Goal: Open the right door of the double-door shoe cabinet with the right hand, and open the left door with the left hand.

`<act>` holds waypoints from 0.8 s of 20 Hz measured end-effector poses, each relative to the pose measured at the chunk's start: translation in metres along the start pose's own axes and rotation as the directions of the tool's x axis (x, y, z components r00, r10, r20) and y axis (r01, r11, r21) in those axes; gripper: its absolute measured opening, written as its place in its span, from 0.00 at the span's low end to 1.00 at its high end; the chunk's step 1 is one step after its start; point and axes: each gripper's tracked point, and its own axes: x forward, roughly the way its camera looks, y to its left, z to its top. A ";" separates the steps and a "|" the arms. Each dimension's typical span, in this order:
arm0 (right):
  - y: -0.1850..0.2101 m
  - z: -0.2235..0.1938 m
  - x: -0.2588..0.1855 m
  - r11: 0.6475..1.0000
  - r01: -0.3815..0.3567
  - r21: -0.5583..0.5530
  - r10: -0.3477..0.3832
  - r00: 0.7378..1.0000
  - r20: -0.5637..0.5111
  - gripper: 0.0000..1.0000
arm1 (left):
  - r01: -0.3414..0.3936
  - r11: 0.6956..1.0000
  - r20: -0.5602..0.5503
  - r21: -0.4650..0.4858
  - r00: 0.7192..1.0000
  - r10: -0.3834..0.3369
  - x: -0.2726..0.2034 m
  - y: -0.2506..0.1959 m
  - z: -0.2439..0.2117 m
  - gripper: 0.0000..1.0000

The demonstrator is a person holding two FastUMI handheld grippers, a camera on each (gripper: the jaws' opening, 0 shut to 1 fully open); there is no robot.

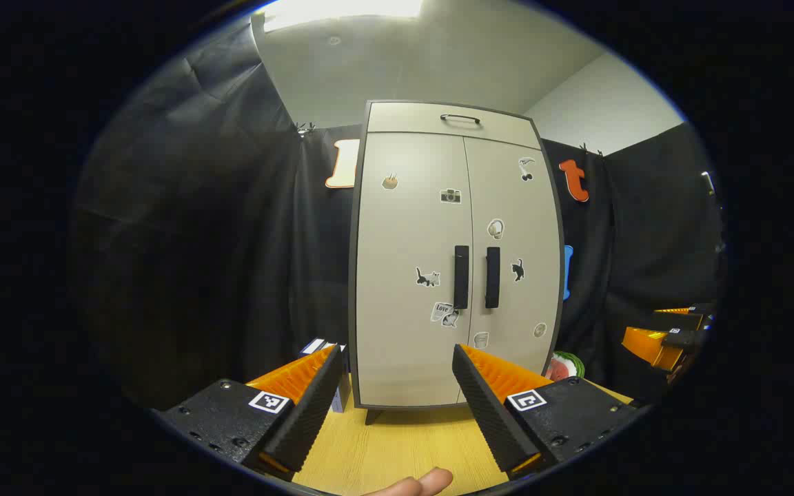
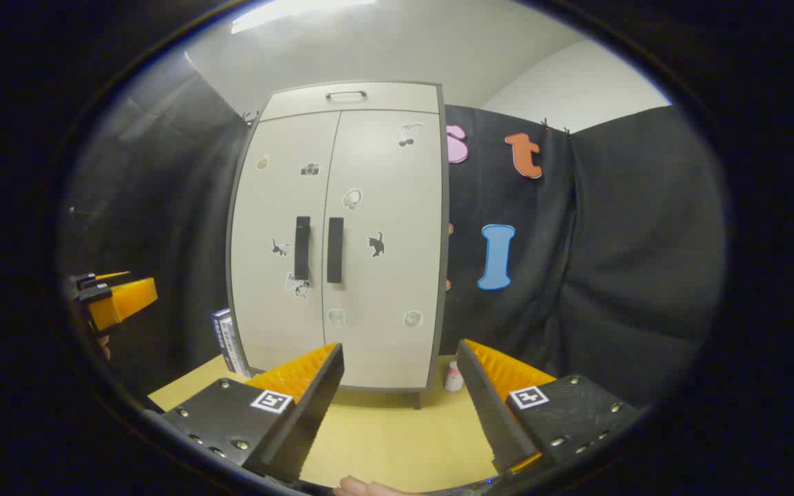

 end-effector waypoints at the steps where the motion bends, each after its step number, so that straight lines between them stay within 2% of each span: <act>1: 0.001 -0.002 0.002 1.000 -0.004 0.001 0.004 1.000 -0.001 0.95 | -0.006 1.000 -0.001 0.001 1.000 0.006 0.001 0.003 -0.003 0.99; 3: 0.005 -0.005 0.004 1.000 -0.013 0.010 0.013 1.000 -0.004 0.95 | -0.012 1.000 -0.003 0.000 1.000 0.012 0.003 0.007 -0.006 0.99; 4: 0.005 -0.007 0.006 1.000 -0.013 0.016 0.013 1.000 -0.006 0.98 | -0.008 1.000 -0.002 0.005 1.000 0.008 0.002 0.006 -0.007 0.99; 6: 0.005 -0.011 0.009 1.000 -0.012 0.025 0.012 1.000 -0.015 0.95 | -0.001 1.000 -0.003 0.017 1.000 0.001 0.001 0.005 -0.009 1.00; 10: 0.004 -0.019 0.009 0.999 -0.011 0.034 0.013 0.999 -0.041 0.98 | 0.035 0.999 -0.011 0.006 0.999 -0.035 0.000 -0.003 -0.013 0.99; 11: 0.005 -0.017 0.008 0.999 -0.018 0.030 0.019 0.999 -0.037 0.95 | 0.047 0.999 -0.013 0.006 0.999 -0.047 0.000 -0.006 -0.015 0.99; 16: 0.003 -0.010 0.001 1.000 -0.012 0.021 0.012 1.000 -0.014 0.95 | 0.056 0.998 -0.025 -0.003 0.998 -0.056 0.001 -0.007 -0.023 0.99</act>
